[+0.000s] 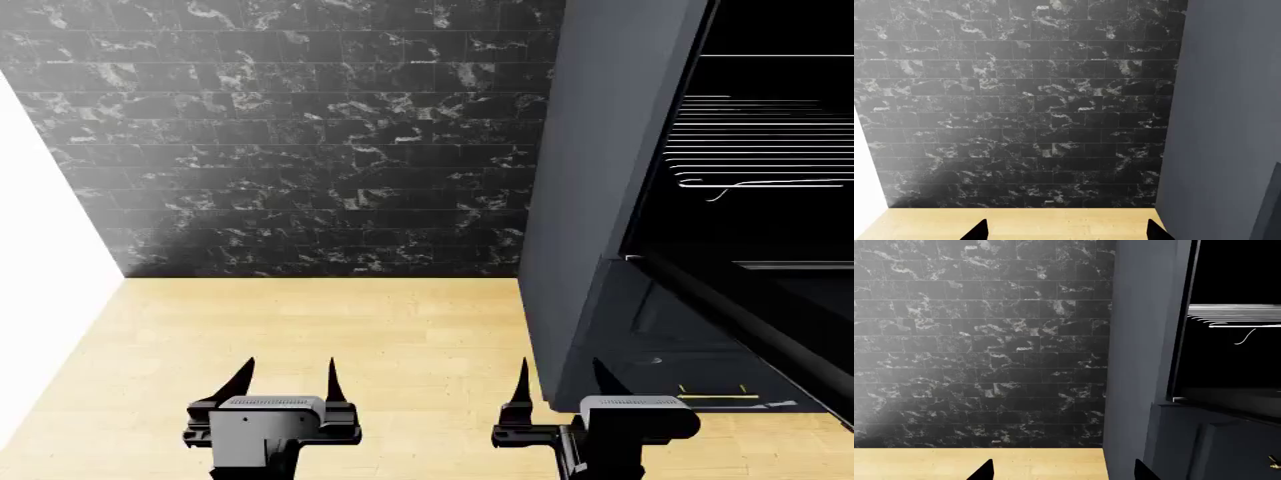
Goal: Fully slide the bottom oven rack out.
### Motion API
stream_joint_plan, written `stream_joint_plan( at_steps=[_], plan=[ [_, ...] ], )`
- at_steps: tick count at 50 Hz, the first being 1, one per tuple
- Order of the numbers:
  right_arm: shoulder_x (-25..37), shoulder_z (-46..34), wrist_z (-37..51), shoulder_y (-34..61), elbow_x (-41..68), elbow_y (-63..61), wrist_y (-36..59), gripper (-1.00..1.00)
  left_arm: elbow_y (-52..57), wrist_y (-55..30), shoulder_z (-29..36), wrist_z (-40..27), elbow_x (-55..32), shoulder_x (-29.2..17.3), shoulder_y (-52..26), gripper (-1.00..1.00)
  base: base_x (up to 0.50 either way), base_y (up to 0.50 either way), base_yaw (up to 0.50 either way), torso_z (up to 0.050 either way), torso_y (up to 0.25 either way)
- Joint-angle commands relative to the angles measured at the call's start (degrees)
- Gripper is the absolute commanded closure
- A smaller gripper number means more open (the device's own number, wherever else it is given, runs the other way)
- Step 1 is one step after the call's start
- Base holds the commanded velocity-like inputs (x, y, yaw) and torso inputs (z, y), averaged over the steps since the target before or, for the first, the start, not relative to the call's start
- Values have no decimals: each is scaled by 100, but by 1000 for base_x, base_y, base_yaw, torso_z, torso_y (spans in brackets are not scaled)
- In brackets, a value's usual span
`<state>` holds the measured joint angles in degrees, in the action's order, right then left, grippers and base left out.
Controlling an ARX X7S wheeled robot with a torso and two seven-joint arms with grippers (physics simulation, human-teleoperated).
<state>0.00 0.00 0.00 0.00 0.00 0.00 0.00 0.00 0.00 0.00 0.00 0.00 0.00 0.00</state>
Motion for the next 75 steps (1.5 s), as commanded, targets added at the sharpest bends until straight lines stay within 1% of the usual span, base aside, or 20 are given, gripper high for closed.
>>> stream_joint_plan(
  at_steps=[1, 5, 11, 18, 29, 47, 49, 50, 52, 54, 57, 61, 65, 67, 69, 70, 71, 73, 74, 75],
  plan=[
    [90, -133, 121, -7, 54, 0, -6, -100, 6, 39, 117, -124, -38, -97, 15, -100, 0, 0, 0, 0, 0],
    [164, -278, 271, 0, 58, 31, -4, -100, -26, 130, 256, -312, 40, -180, 13, -100, 0, 0, 0, 0, 0],
    [251, -469, 458, -14, -58, 47, -54, -100, 8, 178, 294, -447, -95, -244, 29, -100, 0, 0, 0, 6, 0],
    [334, -580, 560, -22, -53, 58, -74, -100, 19, 181, 342, -568, -192, -313, 34, -100, 0, 0, 0, 50, 0],
    [422, -616, 549, -29, 239, 41, -49, -100, -6, 193, 470, -659, -288, -398, 26, -100, 0, 0, 0, 50, 0],
    [539, -755, 723, -20, 304, 54, -56, -100, 55, 123, 568, -756, -488, -511, 32, -100, 0, 0, 0, 50, 0],
    [552, -726, 689, -29, 453, -75, 101, -100, 144, 92, 624, -741, -485, -543, 65, -100, 0, 0, 0, 50, 0],
    [557, -664, 641, -60, 659, -296, 296, -100, 293, -31, 654, -722, -516, -563, 96, -100, 0, 0, 0, 34, 0],
    [637, -670, 699, -136, 700, -893, 733, -100, 819, -541, 680, -745, -582, -617, 124, -100, 0, 0, 0, 0, 0],
    [752, -660, 768, -182, 743, -1638, 1330, -100, 1491, -1405, 634, -835, -713, -678, 43, -100, 0, 0, 0, 0, 0],
    [952, -563, 877, -85, 896, -2834, 2479, -100, 2443, -2763, 553, -1079, -807, -758, -220, -100, 0, 0, 0, 0, 0],
    [1195, -395, 995, 370, 1122, -4055, 3899, -100, 3504, -4223, 465, -1287, -934, -872, -615, -100, 0, 0, 0, 0, 0],
    [1380, -163, 1075, 1044, 1437, -5128, 5327, -100, 4513, -5567, 223, -1398, -1199, -930, -1170, -100, 0, 0, 0, 0, 0],
    [1413, 2, 1080, 1303, 1618, -5539, 5854, -100, 5090, -6655, -43, -1397, -1510, -866, -1658, -100, 0, 0, 0, 0, 0],
    [1413, 225, 1069, 1526, 1833, -5893, 6359, -100, 5455, -7626, -427, -1319, -1831, -702, -2166, -100, 0, 0, 0, 0, 0],
    [1477, 366, 1168, 1655, 2108, -5994, 6564, -100, 5586, -8034, -581, -1287, -1940, -649, -2405, -100, 0, 0, 0, 0, 0],
    [1725, 493, 1576, 1800, 2736, -5997, 6651, -100, 5734, -8364, -690, -1276, -2012, -644, -2640, -100, 0, 0, 0, 0, 0],
    [2352, 775, 2759, 2152, 4433, -5997, 6784, -100, 5947, -8942, -831, -1277, -2147, -703, -3084, -100, 0, 0, 0, 0, 0],
    [2563, 936, 3268, 2368, 5228, -5995, 6930, -100, 5916, -8995, -898, -1445, -2422, -824, -3201, -100, 0, 0, 0, 0, 0],
    [2676, 1139, 3685, 2594, 5922, -5990, 7133, -100, 5822, -8997, -981, -1815, -3047, -1055, -3295, -100, 0, 0, 0, 0, 0]
  ],
)
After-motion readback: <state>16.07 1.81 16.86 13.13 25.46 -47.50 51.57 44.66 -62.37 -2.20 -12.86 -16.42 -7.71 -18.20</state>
